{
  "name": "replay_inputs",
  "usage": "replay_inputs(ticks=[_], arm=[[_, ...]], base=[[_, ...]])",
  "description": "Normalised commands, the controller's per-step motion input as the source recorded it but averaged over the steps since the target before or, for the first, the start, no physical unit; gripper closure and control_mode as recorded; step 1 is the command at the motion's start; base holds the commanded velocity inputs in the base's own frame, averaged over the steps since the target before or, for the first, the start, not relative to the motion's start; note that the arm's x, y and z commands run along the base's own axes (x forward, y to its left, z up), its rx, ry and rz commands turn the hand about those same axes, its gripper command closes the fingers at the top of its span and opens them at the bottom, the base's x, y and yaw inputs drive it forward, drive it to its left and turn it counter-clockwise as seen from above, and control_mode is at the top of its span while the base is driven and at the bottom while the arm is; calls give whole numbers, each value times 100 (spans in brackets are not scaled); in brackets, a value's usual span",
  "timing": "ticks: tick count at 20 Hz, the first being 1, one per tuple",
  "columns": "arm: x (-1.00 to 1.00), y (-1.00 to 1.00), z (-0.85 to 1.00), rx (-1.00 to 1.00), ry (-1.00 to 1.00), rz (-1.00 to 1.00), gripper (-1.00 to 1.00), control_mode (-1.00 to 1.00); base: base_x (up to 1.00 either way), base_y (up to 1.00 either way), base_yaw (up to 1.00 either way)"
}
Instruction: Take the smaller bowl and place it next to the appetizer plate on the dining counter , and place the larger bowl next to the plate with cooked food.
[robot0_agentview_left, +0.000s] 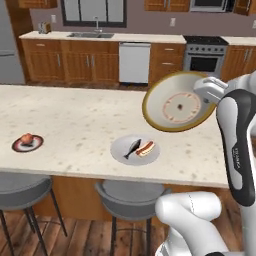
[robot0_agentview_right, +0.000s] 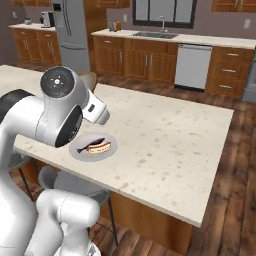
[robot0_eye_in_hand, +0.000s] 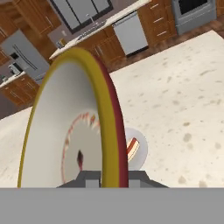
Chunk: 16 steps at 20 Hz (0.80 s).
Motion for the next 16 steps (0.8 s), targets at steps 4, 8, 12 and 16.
replay_inputs(ticks=[4, 8, 12, 16], arm=[[0, 0, 0, 0, 0, 0, 100, 100], [0, 0, 0, 0, 0, 0, 100, 100], [8, 5, -16, -6, 2, -15, 100, -100], [13, -13, -35, -4, 2, -20, 100, -100]], base=[[18, 49, -38], [17, 52, -37], [7, 21, -17], [0, 0, 0]])
